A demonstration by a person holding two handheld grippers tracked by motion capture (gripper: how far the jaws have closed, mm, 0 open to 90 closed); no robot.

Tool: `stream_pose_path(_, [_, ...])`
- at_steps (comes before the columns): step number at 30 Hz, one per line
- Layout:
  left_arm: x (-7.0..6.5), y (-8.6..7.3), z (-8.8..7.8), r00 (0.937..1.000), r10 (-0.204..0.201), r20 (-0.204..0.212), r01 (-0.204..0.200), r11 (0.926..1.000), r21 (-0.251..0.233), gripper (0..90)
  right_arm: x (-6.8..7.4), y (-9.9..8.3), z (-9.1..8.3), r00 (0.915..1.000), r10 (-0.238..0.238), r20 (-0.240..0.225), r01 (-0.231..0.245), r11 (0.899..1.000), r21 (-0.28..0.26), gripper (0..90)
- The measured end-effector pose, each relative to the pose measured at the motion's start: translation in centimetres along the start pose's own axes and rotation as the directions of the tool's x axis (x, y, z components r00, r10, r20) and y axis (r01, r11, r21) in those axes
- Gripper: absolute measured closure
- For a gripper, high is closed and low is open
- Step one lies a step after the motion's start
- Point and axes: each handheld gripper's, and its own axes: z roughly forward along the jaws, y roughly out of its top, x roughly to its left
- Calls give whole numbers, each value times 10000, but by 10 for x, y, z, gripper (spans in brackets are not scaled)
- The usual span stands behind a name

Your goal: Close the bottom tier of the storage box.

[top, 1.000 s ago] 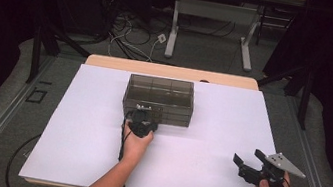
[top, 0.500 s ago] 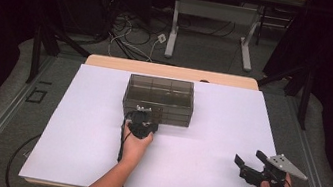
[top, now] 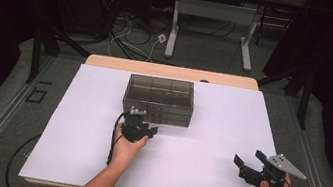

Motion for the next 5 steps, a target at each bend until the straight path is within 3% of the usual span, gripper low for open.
stream_pose_path(5, [0,-4,-16,9984,553,-127,-559,9972,-500,335,0,0,-1,9999,78,70,-78,10000,28,144])
